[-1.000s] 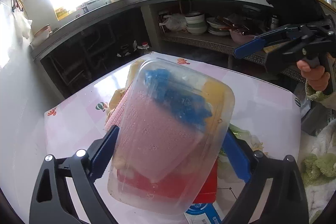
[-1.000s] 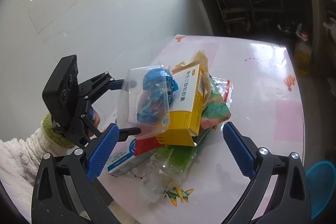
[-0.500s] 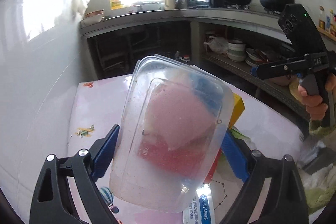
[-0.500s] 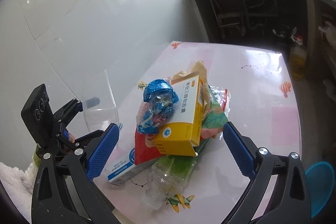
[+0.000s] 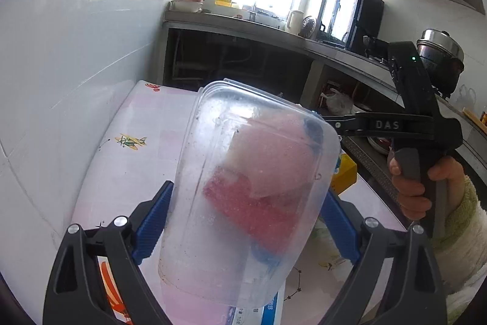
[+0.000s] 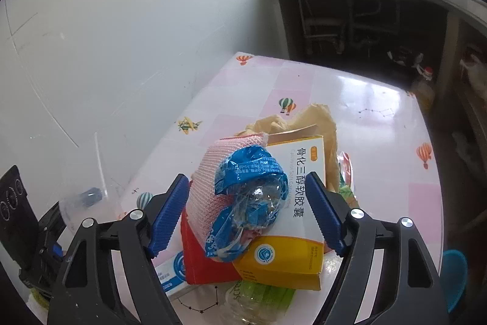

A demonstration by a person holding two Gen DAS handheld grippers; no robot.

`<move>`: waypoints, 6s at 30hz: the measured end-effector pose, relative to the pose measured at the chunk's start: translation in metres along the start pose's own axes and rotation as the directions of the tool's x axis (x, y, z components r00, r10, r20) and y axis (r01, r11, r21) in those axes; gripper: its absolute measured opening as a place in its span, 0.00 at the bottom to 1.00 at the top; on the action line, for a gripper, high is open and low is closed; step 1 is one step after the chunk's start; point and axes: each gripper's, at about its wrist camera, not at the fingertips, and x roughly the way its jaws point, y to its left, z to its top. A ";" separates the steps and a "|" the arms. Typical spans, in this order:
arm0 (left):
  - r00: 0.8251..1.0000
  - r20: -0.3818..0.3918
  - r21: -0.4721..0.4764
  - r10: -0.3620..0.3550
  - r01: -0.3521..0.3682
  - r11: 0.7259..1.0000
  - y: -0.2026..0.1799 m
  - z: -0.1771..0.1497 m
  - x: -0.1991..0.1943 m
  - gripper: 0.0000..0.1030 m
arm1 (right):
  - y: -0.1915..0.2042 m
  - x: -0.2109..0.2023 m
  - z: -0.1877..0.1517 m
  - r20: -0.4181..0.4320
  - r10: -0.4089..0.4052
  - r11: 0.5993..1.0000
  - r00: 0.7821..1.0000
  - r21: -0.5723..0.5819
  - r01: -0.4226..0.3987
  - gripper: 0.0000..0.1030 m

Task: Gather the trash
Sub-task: 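Grasp the blue plastic bag with the right tool while the left tool holds the container, then carry the container and blue bag over the wastebasket and open both tools, then return to the table and grasp the pink sponge with the left tool, then grasp the yellow-and-white medicine box with the right tool while the left tool holds the sponge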

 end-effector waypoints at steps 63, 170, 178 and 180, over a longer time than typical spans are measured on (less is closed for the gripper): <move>0.587 -0.804 0.153 -0.095 0.359 0.921 -0.504 -0.077 0.387 0.89 | -0.414 -0.140 -0.333 -0.106 -0.322 0.323 0.941 0.922 0.214 0.28; 0.955 -0.290 -0.251 -0.060 -0.016 0.968 -0.012 0.042 0.114 0.73 | -0.013 -0.012 -0.071 0.068 -0.117 0.984 0.991 -0.125 0.125 0.51; 0.960 -0.279 -0.250 -0.022 -0.050 0.967 -0.005 0.034 0.100 0.73 | -0.008 -0.033 -0.070 0.112 -0.131 0.979 0.985 -0.142 0.147 0.67; 0.961 -0.277 -0.256 -0.010 -0.064 0.964 -0.001 0.032 0.098 0.73 | -0.005 -0.033 -0.065 0.122 -0.137 0.977 0.983 -0.146 0.155 0.74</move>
